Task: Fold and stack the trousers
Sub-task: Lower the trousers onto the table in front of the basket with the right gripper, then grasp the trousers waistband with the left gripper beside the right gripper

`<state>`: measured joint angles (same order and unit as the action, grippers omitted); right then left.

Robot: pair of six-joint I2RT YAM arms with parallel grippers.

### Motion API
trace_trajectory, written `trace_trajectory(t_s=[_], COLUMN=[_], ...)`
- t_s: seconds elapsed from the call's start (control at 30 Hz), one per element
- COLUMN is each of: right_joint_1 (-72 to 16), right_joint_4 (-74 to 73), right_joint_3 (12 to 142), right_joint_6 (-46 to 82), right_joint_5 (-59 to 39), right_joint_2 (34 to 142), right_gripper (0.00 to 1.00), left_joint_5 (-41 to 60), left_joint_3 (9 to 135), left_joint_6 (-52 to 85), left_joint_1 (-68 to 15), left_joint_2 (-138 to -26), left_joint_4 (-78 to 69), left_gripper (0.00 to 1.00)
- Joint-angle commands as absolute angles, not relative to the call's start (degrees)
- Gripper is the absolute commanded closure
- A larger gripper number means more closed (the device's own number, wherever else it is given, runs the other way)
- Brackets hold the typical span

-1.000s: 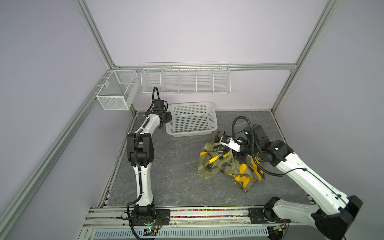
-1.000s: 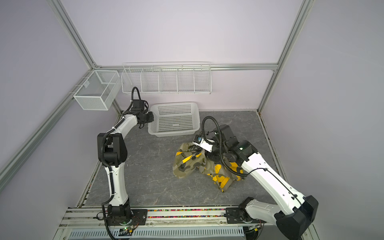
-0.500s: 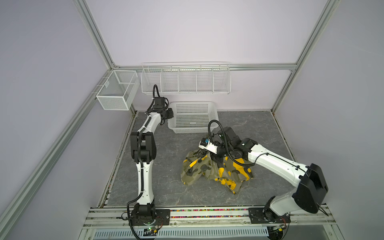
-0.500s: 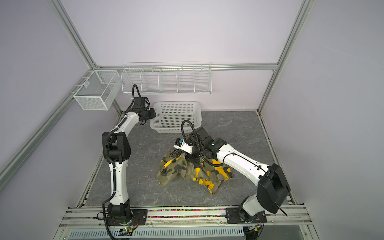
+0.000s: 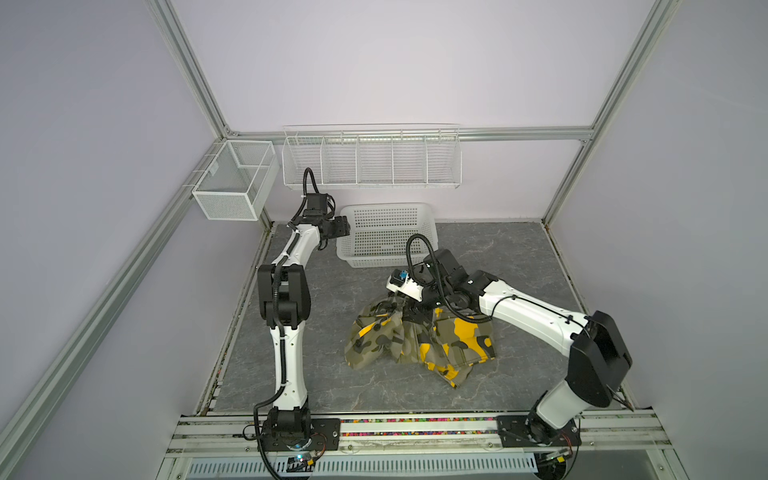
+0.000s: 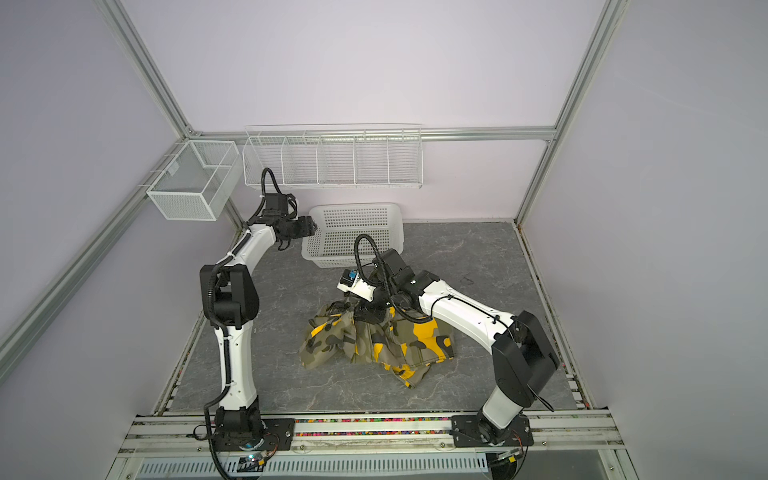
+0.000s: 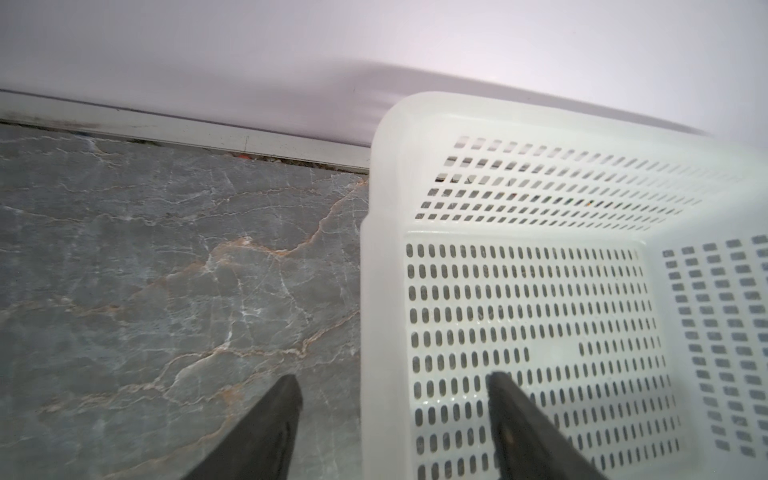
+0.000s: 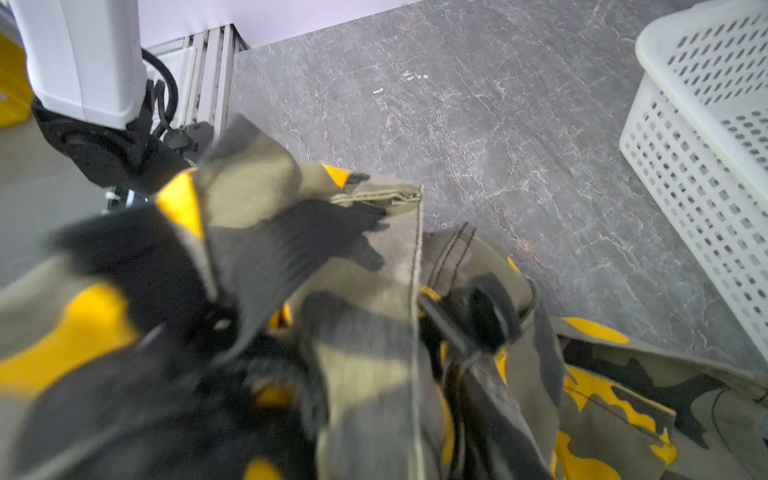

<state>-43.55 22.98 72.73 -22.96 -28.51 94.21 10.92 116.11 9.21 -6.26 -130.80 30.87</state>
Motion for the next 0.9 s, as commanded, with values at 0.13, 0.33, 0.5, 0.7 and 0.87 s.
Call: trace_trajectory(t_s=[0.13,0.33,0.5,0.7,0.87], right_joint_1=[-41.9,-37.6,-36.0,-36.7,-39.8], right_joint_4=[27.2,27.5,22.7,13.5,8.0], right_joint_3=[72.2,66.3,57.6,49.2,49.9], right_joint_6=[-26.4,-22.7,-13.5,-3.8,-3.6], right_joint_5=[-28.9,-25.3,-24.3,-22.4,-19.8], right_joint_2=[92.6,83.9,77.2,75.2,80.9], right_gripper=[0.26,0.16,0.15,0.11,0.11], left_joint_5=[13.8,12.1,13.4,13.8,15.0], left_joint_3=[103.4,93.2,78.7,62.7,51.5], left_joint_6=[6.6,4.9,8.1,14.4,21.5], left_joint_1=[-5.8,-6.1,-6.5,-8.0,-8.5], left_joint_2=[-116.0,-105.0,-92.8,-79.0,-68.6], left_joint_4=[32.7,40.1,42.0,46.4,50.7], left_gripper=[0.09,0.02,0.02,0.02,0.04])
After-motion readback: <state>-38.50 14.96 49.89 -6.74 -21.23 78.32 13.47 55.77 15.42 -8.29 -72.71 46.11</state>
